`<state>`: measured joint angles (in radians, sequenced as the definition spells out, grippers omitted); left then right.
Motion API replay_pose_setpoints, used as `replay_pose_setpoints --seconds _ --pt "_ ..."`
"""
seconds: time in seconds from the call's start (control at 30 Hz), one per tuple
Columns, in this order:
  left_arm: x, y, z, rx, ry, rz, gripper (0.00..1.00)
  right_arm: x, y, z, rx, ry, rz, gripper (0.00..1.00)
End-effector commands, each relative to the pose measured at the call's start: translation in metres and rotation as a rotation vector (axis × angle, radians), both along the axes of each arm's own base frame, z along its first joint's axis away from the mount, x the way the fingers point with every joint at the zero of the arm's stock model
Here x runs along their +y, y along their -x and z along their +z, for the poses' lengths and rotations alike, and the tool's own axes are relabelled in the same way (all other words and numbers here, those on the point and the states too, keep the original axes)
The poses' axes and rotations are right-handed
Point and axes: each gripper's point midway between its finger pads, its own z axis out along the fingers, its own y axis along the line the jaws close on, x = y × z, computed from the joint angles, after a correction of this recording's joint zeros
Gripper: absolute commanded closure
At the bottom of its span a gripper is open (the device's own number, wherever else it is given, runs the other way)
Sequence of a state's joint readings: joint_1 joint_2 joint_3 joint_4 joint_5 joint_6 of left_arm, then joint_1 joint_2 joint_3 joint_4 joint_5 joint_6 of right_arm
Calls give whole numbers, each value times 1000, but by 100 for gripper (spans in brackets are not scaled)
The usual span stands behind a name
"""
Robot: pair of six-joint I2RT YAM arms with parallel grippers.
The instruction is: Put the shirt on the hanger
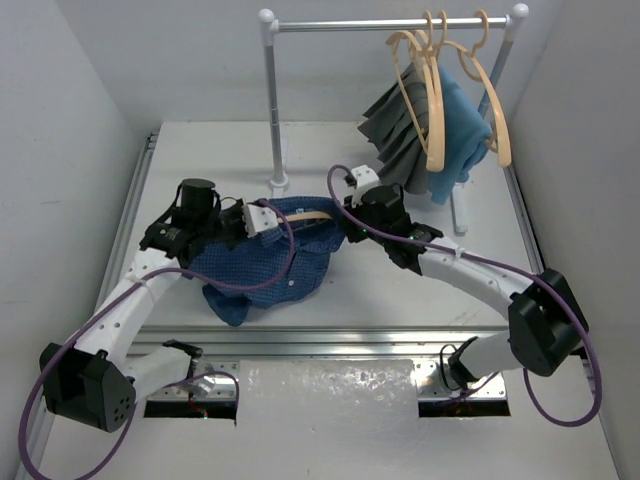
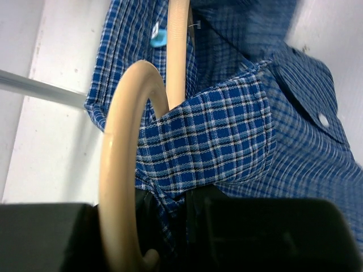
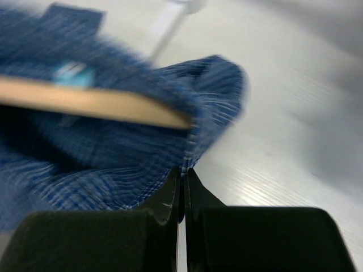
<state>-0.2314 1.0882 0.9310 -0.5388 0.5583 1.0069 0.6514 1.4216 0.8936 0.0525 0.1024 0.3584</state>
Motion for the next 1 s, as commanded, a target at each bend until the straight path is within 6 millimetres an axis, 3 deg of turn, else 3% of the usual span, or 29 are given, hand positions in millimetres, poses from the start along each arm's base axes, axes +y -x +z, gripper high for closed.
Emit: replay_pose_setpoints --seconds 0.0,0.1,0.13,0.2,0.3,0.4,0.43,0.5,0.6,0.63,0.73,0.87,0.97 --pt "-14 -16 23 -80 76 2 100 52 19 40 -122 -66 247 100" --pt "-24 -9 22 -33 100 -58 100 89 56 69 -192 -180 516 100" --pt "-27 -6 25 -32 107 -82 100 91 63 73 -217 -178 569 99" --pt "-33 3 30 -23 135 -127 100 89 79 74 -244 -158 667 71" --pt "-37 14 36 -33 149 -175 100 72 92 76 -317 -78 719 43" --pt "-38 22 34 -37 141 -216 100 62 110 90 -422 -63 790 36" --pt "-39 24 33 -37 138 -233 100 61 126 106 -485 -85 862 36" --pt "-42 31 31 -36 133 -285 100 60 138 119 -507 -99 920 36" --pt "-47 42 31 -30 145 -351 100 63 133 124 -445 -56 942 57" --pt "-47 43 33 -33 149 -358 100 64 127 120 -432 -21 948 62" --pt "-48 45 40 -53 156 -369 100 70 110 105 -360 19 968 57" --pt "-49 51 46 -77 162 -392 100 82 102 84 -308 39 1024 54" --pt "-49 54 49 -86 163 -399 100 92 101 81 -257 26 1074 54"
